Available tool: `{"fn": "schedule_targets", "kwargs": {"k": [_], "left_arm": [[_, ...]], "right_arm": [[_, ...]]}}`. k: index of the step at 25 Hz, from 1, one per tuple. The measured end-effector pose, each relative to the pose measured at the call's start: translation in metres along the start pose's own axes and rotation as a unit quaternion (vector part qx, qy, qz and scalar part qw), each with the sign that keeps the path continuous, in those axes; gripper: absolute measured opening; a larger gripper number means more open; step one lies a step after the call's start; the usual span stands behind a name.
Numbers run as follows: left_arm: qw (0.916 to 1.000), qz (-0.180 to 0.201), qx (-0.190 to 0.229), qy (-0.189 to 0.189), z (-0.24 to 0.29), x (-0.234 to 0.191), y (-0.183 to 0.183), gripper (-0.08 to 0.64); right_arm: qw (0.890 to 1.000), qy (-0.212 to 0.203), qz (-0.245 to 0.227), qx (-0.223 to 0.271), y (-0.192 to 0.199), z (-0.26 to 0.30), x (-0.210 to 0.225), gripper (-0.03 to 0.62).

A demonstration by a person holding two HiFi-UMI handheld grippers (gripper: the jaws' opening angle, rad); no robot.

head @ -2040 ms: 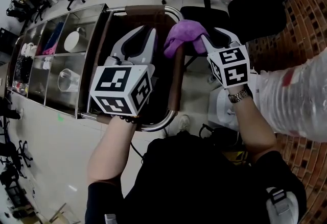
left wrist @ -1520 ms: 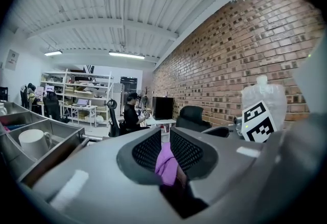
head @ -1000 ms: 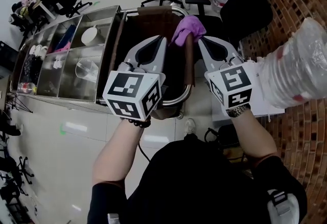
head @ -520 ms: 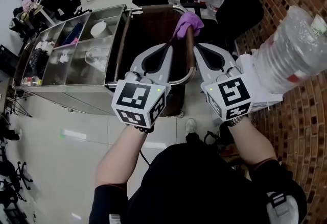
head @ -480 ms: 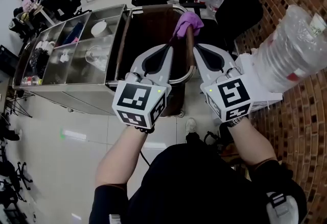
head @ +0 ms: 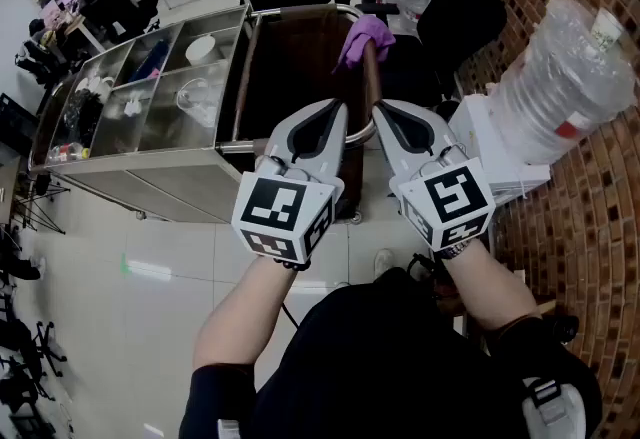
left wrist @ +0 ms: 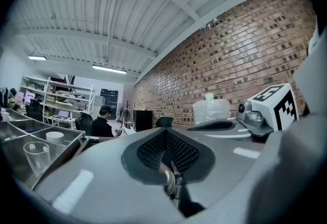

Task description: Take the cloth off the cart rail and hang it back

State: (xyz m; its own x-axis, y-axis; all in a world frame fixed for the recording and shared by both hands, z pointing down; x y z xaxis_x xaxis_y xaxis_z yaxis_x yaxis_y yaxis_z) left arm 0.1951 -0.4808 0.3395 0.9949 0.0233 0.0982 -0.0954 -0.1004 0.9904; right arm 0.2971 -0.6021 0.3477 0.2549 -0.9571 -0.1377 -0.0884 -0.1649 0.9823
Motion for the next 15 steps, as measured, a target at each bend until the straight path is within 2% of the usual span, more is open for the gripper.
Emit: {"fn": "schedule_targets", "kwargs": {"k": [15], "left_arm": [[0.9998, -0.010, -0.004, -0.014, 0.014, 0.009, 0.010, 0.003]], "right_arm": [[1.000, -0.020, 0.007, 0.008, -0.004, -0.007, 0.013, 0.000]]}}
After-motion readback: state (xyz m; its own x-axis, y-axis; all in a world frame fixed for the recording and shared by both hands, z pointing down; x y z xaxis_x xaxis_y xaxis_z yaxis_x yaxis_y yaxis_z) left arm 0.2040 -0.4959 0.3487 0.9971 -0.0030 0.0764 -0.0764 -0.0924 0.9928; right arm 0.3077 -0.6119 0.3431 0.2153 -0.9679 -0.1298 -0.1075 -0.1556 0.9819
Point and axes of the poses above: the fingertips, and each gripper's own axes: z forward along the fingers, x to its right, y out of its underside, the point moved 10 cm from there along -z, backward along the fingers, and after that the axes turned 12 degrees about y, right-handed, at the moved point
